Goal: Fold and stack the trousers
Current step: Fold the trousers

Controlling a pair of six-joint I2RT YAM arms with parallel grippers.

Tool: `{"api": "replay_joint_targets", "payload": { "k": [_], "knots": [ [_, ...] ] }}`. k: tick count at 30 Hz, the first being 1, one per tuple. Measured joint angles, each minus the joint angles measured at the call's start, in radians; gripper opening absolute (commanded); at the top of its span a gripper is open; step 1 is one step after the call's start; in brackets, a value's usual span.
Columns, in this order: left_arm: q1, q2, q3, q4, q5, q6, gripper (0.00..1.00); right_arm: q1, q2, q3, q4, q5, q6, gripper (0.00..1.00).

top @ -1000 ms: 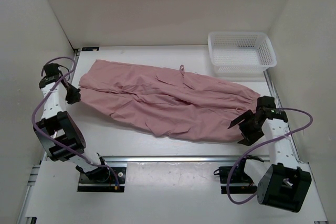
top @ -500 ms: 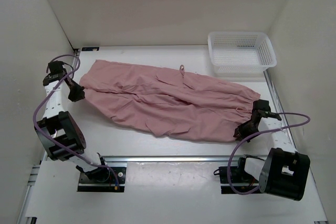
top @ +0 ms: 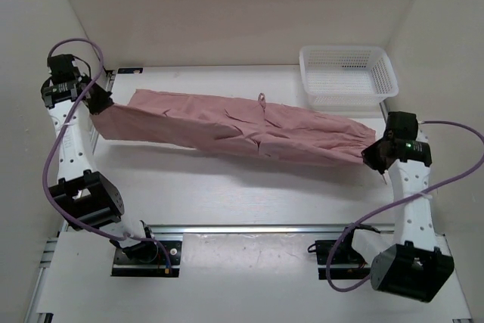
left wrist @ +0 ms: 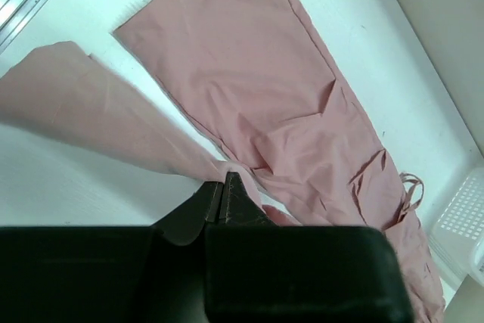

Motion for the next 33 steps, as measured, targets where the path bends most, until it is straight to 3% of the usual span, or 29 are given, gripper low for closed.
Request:
{"api": "replay_joint_targets", "payload": {
  "k": [7, 13, 18, 23, 33],
  "knots": [
    [0.006, -0.037, -0.004, -0.056, -0.014, 0.000, 0.10, 0.000, -0.145, 0.026, -0.180, 0.045, -0.025, 0.00],
    [0.048, -0.220, -0.148, -0.108, -0.062, 0.011, 0.10, 0.000, -0.263, 0.089, -0.341, 0.080, -0.027, 0.00],
    [0.035, -0.301, -0.148, -0.118, -0.087, 0.032, 0.10, 0.000, -0.286, 0.172, -0.402, 0.119, -0.029, 0.00],
    [-0.038, -0.116, -0.015, -0.103, -0.086, 0.083, 0.10, 0.000, -0.220, 0.185, -0.385, 0.142, -0.039, 0.00],
    [-0.095, 0.339, 0.219, -0.134, -0.075, 0.091, 0.10, 0.003, 0.057, 0.209, -0.214, 0.133, -0.050, 0.00]
  ]
}}
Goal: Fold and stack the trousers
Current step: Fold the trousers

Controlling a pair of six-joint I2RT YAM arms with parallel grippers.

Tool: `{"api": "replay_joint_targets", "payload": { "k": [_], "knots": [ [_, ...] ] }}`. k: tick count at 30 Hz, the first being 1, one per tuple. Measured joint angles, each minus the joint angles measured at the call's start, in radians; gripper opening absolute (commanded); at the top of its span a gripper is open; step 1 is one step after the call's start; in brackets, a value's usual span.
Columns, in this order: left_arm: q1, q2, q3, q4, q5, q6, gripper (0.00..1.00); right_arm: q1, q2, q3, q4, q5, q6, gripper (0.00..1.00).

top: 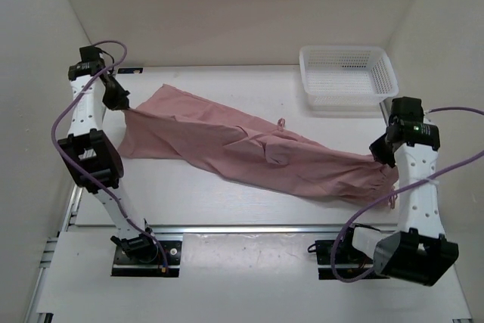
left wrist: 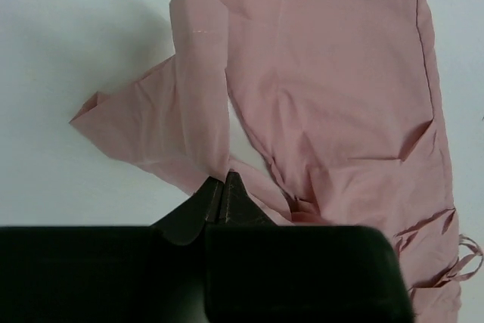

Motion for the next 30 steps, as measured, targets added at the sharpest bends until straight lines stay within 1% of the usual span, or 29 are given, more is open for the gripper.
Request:
{"api": "replay_joint_targets", "payload": {
  "k": [3, 10, 16, 18, 23, 28, 29, 30],
  "knots": [
    [-0.015, 0.052, 0.071, -0.027, -0.005, -0.032, 0.10, 0.001, 0.072, 0.021, 0.026, 0.001, 0.000, 0.00],
    [-0.042, 0.055, 0.203, -0.048, -0.013, -0.093, 0.10, 0.002, 0.170, 0.048, 0.077, 0.016, 0.000, 0.00],
    [-0.074, 0.050, 0.246, -0.051, -0.035, -0.100, 0.10, 0.003, 0.229, 0.084, 0.105, 0.047, 0.000, 0.00],
    [-0.084, 0.062, 0.290, -0.059, -0.040, -0.100, 0.10, 0.003, 0.248, 0.093, 0.119, 0.051, 0.000, 0.00],
    [-0.109, 0.114, 0.410, -0.057, -0.046, -0.100, 0.10, 0.003, 0.290, 0.109, 0.152, 0.051, 0.000, 0.00],
    [-0.126, 0.229, 0.508, -0.057, -0.047, -0.100, 0.10, 0.003, 0.336, 0.124, 0.173, 0.053, 0.000, 0.00],
    [-0.127, 0.259, 0.523, -0.056, -0.045, -0.100, 0.17, 0.003, 0.348, 0.126, 0.182, 0.053, 0.000, 0.00],
    [-0.128, 0.291, 0.541, -0.059, -0.042, -0.099, 0.33, 0.004, 0.363, 0.132, 0.188, 0.051, 0.002, 0.12]
  ]
}}
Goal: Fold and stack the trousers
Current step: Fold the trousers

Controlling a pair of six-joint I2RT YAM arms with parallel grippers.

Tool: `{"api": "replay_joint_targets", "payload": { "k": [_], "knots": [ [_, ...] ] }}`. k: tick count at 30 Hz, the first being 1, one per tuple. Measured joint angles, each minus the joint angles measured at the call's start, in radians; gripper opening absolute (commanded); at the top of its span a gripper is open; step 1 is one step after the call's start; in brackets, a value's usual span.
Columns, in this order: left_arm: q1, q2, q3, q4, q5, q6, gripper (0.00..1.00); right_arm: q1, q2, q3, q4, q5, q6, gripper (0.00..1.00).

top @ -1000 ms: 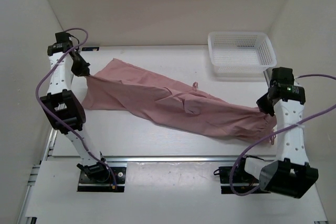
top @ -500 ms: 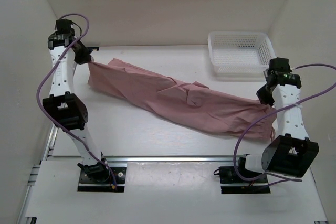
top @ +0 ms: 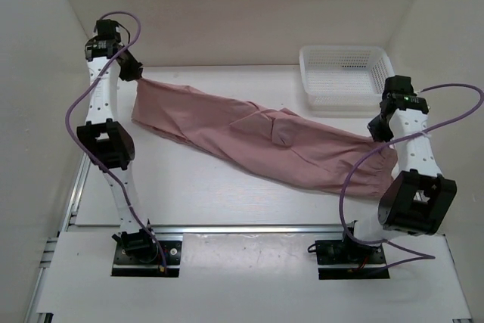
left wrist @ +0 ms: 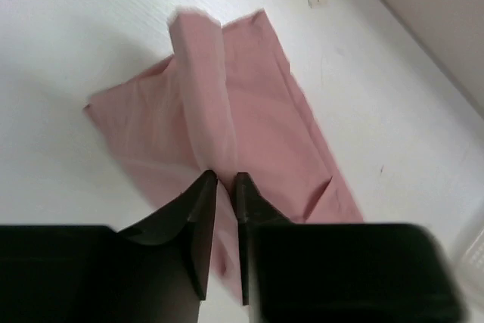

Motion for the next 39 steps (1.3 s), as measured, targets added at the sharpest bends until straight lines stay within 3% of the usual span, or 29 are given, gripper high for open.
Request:
{"api": "replay_joint_targets", "payload": {
  "k": [2, 3, 4, 6, 8, 12, 14, 15, 17, 22, 31, 33, 38, 39],
  "knots": [
    [0.001, 0.079, 0.059, 0.004, -0.006, 0.011, 0.81, -0.001, 0.044, 0.026, 0.018, 0.013, 0.003, 0.39],
    [0.004, 0.130, 0.112, 0.007, -0.005, 0.011, 0.96, -0.005, 0.075, 0.048, 0.029, 0.024, 0.000, 0.65],
    [0.007, 0.189, 0.179, 0.009, -0.003, 0.010, 0.98, -0.010, 0.108, 0.072, 0.040, 0.029, 0.008, 0.76],
    [0.013, 0.280, 0.274, 0.025, 0.006, 0.005, 1.00, -0.024, 0.185, 0.143, 0.045, 0.030, 0.004, 0.83],
    [0.018, 0.306, 0.267, 0.038, 0.010, 0.007, 1.00, -0.031, 0.228, 0.177, 0.064, 0.029, 0.002, 0.84],
    [0.028, 0.216, 0.079, 0.070, -0.004, 0.023, 1.00, -0.036, 0.196, 0.149, 0.072, 0.021, -0.004, 0.81],
    [0.033, 0.157, 0.006, 0.076, -0.009, 0.039, 0.90, -0.036, 0.150, 0.098, 0.073, 0.003, -0.013, 0.80],
    [0.036, 0.117, -0.038, 0.075, -0.013, 0.047, 0.72, -0.036, 0.124, 0.064, 0.076, -0.009, -0.019, 0.80],
    [0.045, 0.042, -0.121, 0.077, -0.034, 0.058, 0.61, -0.036, 0.081, 0.000, 0.069, -0.037, -0.030, 0.80],
    [0.070, -0.093, -0.312, 0.075, -0.072, 0.073, 0.77, -0.036, 0.032, -0.101, 0.059, -0.101, -0.047, 0.80],
    [0.075, 0.095, -0.307, 0.079, -0.008, 0.062, 0.73, -0.036, -0.005, -0.108, 0.068, -0.163, -0.062, 0.80],
    [0.073, 0.152, -0.277, 0.080, 0.006, 0.060, 0.68, -0.036, -0.008, -0.108, 0.068, -0.166, -0.066, 0.80],
    [0.066, 0.214, -0.234, 0.079, 0.024, 0.052, 0.10, -0.036, -0.008, -0.108, 0.068, -0.172, -0.075, 0.80],
    [0.066, 0.215, -0.227, 0.075, 0.024, 0.055, 0.10, -0.036, -0.008, -0.108, 0.068, -0.173, -0.076, 0.80]
  ]
}}
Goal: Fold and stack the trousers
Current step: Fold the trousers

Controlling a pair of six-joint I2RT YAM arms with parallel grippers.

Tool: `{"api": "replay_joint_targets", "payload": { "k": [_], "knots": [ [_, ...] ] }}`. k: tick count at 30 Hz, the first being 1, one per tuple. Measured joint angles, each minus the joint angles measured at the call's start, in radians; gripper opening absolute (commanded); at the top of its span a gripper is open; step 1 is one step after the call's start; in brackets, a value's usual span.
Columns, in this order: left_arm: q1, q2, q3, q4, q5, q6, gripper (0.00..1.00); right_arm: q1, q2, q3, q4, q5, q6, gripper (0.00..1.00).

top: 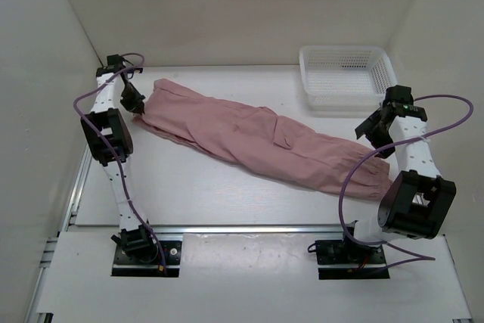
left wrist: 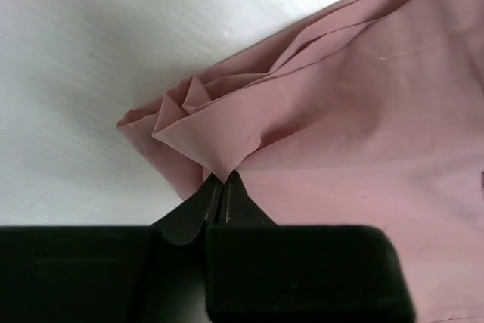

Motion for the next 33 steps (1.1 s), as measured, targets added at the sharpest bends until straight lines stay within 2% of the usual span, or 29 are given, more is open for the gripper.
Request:
{"api": "replay_joint_targets", "payload": {
  "k": [6, 10, 11, 12, 13, 14, 17, 21, 23, 24, 25, 26, 27, 28, 29, 32, 33],
  "knots": [
    [-0.013, -0.014, 0.111, -0.013, -0.016, 0.005, 0.10, 0.000, 0.000, 0.003, 0.000, -0.010, -0.001, 0.80],
    [-0.028, -0.102, 0.157, -0.016, -0.054, 0.017, 0.10, 0.000, 0.000, 0.004, 0.000, -0.010, -0.001, 0.80],
    [-0.032, -0.136, 0.155, -0.014, -0.063, 0.018, 0.25, 0.000, 0.000, 0.004, 0.000, -0.010, -0.001, 0.80],
    [-0.037, -0.171, 0.147, -0.010, -0.072, 0.024, 0.46, 0.000, 0.000, 0.004, 0.000, -0.010, -0.001, 0.80],
    [-0.039, -0.207, 0.124, 0.005, -0.080, 0.033, 0.73, 0.000, 0.000, 0.004, 0.000, -0.010, -0.001, 0.80],
    [-0.040, -0.249, 0.090, 0.017, -0.085, 0.035, 0.82, 0.000, 0.000, 0.004, 0.000, -0.010, -0.001, 0.80],
    [-0.030, -0.293, 0.054, 0.004, -0.092, 0.027, 1.00, 0.000, 0.000, 0.004, 0.001, -0.011, -0.002, 0.80],
    [-0.016, -0.250, 0.037, -0.016, -0.109, 0.023, 1.00, 0.000, 0.000, 0.004, 0.001, -0.011, -0.002, 0.80],
    [-0.005, -0.236, 0.026, -0.035, -0.111, 0.015, 0.86, 0.000, 0.000, 0.004, 0.001, -0.011, -0.001, 0.80],
    [0.000, -0.234, 0.026, -0.044, -0.111, 0.011, 0.78, 0.000, 0.000, 0.004, 0.001, -0.011, -0.002, 0.80],
    [0.004, -0.234, 0.025, -0.048, -0.111, 0.010, 0.48, 0.000, 0.000, 0.004, 0.002, -0.011, -0.002, 0.80],
    [0.006, -0.237, 0.024, -0.048, -0.111, 0.001, 0.35, 0.000, 0.000, 0.004, 0.001, -0.012, -0.002, 0.80],
    [0.011, -0.241, 0.018, -0.043, -0.108, 0.008, 0.27, 0.000, 0.000, 0.004, 0.002, -0.012, -0.002, 0.80],
    [0.017, -0.249, 0.000, -0.039, -0.102, 0.006, 0.24, 0.000, 0.000, 0.004, 0.002, -0.013, -0.002, 0.80],
    [0.023, -0.258, -0.025, -0.031, -0.095, 0.003, 0.23, 0.000, 0.000, 0.004, 0.002, -0.013, -0.002, 0.80],
    [0.046, -0.300, -0.176, 0.002, -0.042, -0.006, 0.50, 0.000, 0.000, 0.004, 0.002, -0.017, -0.002, 0.80],
    [0.055, -0.309, -0.234, 0.015, -0.018, -0.011, 0.78, 0.000, 0.000, 0.004, 0.002, -0.018, -0.002, 0.80]
  ]
}}
